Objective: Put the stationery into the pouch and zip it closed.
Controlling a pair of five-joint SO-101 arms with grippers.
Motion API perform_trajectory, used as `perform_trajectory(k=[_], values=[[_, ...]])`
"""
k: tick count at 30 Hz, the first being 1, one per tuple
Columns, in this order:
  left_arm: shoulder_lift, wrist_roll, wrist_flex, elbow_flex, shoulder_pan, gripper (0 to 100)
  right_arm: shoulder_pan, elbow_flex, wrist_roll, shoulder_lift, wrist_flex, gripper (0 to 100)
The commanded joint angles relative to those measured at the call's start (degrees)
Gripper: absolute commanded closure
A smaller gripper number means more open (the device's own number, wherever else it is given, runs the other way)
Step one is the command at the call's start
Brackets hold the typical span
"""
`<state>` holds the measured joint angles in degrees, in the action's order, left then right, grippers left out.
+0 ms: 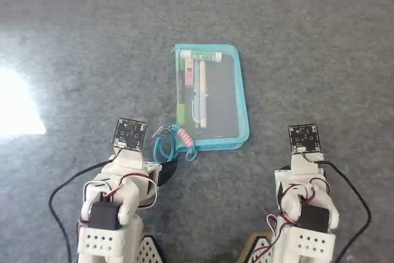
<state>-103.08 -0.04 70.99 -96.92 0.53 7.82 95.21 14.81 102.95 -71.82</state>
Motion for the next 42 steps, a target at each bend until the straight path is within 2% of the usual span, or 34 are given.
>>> perform_trajectory(k=[1, 33, 42], values=[[-0.35, 0.35, 0.18, 0.48, 0.35, 67, 0.22, 1.23, -0.26, 0.75, -0.40, 77.7], [-0.35, 0.35, 0.18, 0.48, 0.35, 67, -0.13, 1.23, -0.26, 0.75, -0.40, 77.7], [-0.35, 0.35, 0.18, 0.48, 0.35, 67, -5.76, 1.23, -0.26, 0.75, -0.40, 77.7]])
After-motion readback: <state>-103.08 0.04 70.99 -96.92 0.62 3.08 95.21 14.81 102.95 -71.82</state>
